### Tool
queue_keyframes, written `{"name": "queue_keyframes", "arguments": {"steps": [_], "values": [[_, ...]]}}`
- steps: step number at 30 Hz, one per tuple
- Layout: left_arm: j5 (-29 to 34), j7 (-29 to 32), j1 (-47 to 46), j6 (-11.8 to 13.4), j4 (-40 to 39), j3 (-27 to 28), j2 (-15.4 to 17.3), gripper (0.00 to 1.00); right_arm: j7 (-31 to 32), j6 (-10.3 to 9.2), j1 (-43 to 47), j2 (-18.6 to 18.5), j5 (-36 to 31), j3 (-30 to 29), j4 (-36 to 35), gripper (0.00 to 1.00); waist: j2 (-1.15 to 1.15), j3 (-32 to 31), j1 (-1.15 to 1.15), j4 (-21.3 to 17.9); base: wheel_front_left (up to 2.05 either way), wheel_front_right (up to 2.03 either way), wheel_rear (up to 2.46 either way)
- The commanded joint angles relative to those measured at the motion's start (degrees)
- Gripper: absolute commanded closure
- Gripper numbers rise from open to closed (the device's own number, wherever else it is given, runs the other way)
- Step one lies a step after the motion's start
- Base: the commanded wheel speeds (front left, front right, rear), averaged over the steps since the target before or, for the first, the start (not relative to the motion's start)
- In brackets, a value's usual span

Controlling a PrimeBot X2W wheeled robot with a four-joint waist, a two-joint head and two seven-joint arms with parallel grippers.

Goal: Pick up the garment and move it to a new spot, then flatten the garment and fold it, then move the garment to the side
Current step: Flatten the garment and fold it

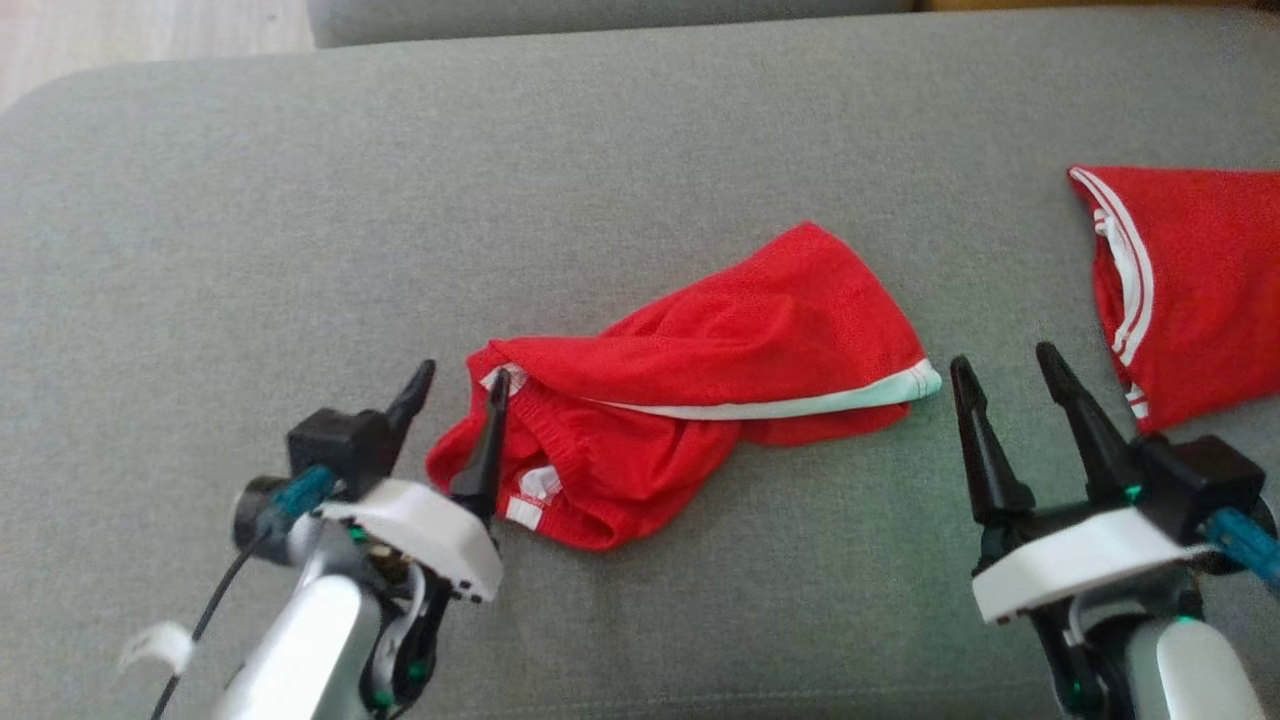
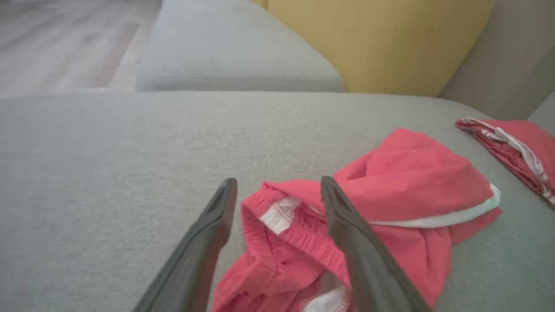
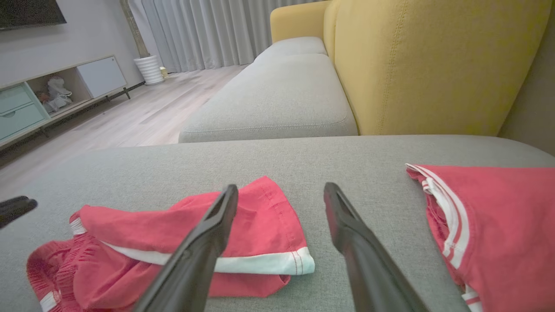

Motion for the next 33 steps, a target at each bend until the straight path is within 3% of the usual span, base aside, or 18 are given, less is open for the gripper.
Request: {"name": "queue_keyframes", "arguments": {"steps": [1, 10, 11, 12, 13, 20, 26, 33], "values": [[-0.8, 0.3, -2.7, -0.7, -0.1, 1.6, 0.0, 0.00, -0.5, 0.39, -2.7, -0.2, 0.6, 1.4, -1.9, 0.00, 0.00, 0.8, 0.00, -0.7, 0.00, 0.00, 0.00], [-5.2, 0.3, -7.9, -4.9, 11.7, 1.4, -3.6, 0.00, -1.4, 0.39, -3.8, -0.2, 1.1, 1.4, -1.2, 0.00, 0.00, 2.9, 0.00, -2.1, 0.00, 0.00, 0.00], [-5.2, -0.1, -8.3, -5.1, 12.1, 1.4, -3.8, 0.18, -1.5, 0.39, -3.8, -0.2, 1.2, 1.4, -1.1, 0.00, 0.00, 3.0, 0.00, -2.1, 0.00, 0.00, 0.00], [-5.4, -0.5, -8.6, -5.4, 12.6, 1.4, -3.9, 0.67, -1.6, 0.39, -3.9, -0.2, 1.2, 1.3, -1.0, 0.00, 0.00, 3.1, 0.00, -2.1, 0.00, 0.00, 0.00], [-5.4, -0.9, -8.9, -5.6, 13.0, 1.5, -3.9, 1.00, -1.6, 0.39, -3.9, -0.2, 1.3, 1.2, -0.9, 0.00, 0.00, 3.2, 0.00, -2.2, 0.00, 0.00, 0.00], [-4.7, -2.7, -9.7, -5.7, 13.6, 1.1, -3.3, 1.00, -1.4, 0.39, -4.5, -0.2, 1.2, -0.5, 2.6, 0.00, 0.00, 3.5, 0.00, -2.2, 0.00, 0.00, 0.00], [-4.2, -3.2, -10.0, -5.4, 12.7, 0.6, -3.2, 1.00, -0.5, 0.39, -7.8, -1.1, 0.9, -1.7, 13.0, 0.00, 0.00, 4.0, 0.00, -1.1, 0.00, 0.00, 0.00], [-3.8, -3.7, -11.4, -5.7, 12.0, -0.3, -3.6, 1.00, -2.0, 0.39, -14.6, -2.5, 3.2, 0.9, 24.1, 0.00, 0.00, 5.5, 0.00, 0.7, 0.00, 0.00, 0.00]]}}
